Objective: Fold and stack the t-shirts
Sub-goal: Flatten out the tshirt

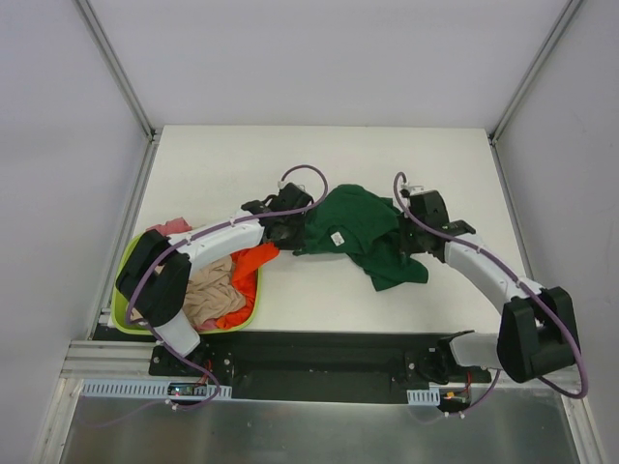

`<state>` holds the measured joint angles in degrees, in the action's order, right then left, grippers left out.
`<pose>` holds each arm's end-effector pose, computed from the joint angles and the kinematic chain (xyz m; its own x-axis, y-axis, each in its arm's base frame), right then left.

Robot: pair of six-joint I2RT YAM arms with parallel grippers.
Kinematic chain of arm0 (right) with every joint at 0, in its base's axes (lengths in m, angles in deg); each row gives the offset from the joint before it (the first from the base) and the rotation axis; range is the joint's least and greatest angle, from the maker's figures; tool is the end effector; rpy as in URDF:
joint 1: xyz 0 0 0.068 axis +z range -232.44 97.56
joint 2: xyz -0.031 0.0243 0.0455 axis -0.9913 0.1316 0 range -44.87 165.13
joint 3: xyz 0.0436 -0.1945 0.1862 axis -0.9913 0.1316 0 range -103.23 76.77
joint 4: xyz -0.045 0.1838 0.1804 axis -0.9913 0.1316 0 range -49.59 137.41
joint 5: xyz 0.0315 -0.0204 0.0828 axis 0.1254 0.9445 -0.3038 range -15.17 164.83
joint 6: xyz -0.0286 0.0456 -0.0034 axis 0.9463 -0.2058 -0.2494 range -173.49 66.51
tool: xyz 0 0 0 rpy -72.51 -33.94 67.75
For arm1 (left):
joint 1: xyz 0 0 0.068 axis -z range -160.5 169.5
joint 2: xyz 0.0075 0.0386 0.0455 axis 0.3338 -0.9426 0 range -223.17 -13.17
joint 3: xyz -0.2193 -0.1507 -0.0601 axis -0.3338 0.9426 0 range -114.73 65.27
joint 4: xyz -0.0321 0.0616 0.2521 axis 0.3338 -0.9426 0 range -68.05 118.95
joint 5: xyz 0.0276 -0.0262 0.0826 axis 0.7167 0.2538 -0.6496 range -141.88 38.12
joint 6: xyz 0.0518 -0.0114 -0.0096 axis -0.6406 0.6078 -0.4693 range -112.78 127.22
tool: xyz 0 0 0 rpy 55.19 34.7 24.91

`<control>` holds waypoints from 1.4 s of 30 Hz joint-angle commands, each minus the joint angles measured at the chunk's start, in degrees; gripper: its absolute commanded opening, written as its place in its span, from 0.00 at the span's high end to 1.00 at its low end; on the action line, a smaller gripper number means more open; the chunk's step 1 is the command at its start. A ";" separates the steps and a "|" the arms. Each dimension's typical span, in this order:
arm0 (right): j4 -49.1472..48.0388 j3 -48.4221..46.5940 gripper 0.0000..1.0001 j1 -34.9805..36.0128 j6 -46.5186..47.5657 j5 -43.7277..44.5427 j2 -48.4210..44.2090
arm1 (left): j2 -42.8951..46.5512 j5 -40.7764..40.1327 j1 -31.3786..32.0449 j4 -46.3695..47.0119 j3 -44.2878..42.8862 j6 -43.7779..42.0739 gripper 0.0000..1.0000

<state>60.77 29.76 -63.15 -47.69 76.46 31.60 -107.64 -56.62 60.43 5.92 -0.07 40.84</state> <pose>0.2568 0.0888 0.2181 -0.6857 -0.3470 -0.6398 -0.3841 0.9192 -0.0868 0.2671 -0.2279 0.2234 -0.8372 -0.0045 -0.5470 0.1814 0.9411 -0.2854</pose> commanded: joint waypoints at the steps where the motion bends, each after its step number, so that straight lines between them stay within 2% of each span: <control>1: -1.02 -0.37 0.99 0.13 -0.35 8.63 -6.93 | 3.15 -1.77 0.03 -0.09 -1.10 0.04 1.00; 6: 0.20 -1.42 1.00 -0.13 0.43 16.82 -14.66 | 5.44 -1.16 -1.37 -0.09 -6.45 -2.07 1.00; 9: 2.22 -4.40 1.00 -0.13 2.36 18.93 -20.55 | 7.11 2.35 -1.64 -0.26 -11.11 -3.39 1.00; 16: 6.88 -19.24 1.00 -0.13 10.27 22.62 -28.82 | 13.87 2.54 -1.64 -0.26 -23.24 -7.78 1.00; 22: 6.97 -29.10 1.00 -0.13 13.35 17.46 -34.62 | 20.99 -0.45 -1.64 -0.26 -31.77 -11.47 1.00; 26: 9.17 -33.24 1.00 -0.22 12.92 10.69 -37.35 | 27.92 -2.91 -1.64 -0.26 -29.86 -11.92 1.00; 32: 8.56 -30.34 1.00 -0.13 10.20 1.80 -40.17 | 34.36 -7.13 -1.64 1.76 -21.06 -10.69 1.00; 42: 8.03 -30.25 1.00 -0.22 12.82 7.77 -33.67 | 28.92 -9.50 -1.73 1.84 -21.32 -11.92 1.00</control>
<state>71.15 -0.22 -63.17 -36.50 81.68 -4.97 -77.00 -63.06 59.14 4.59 -21.01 30.40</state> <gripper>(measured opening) 0.010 0.011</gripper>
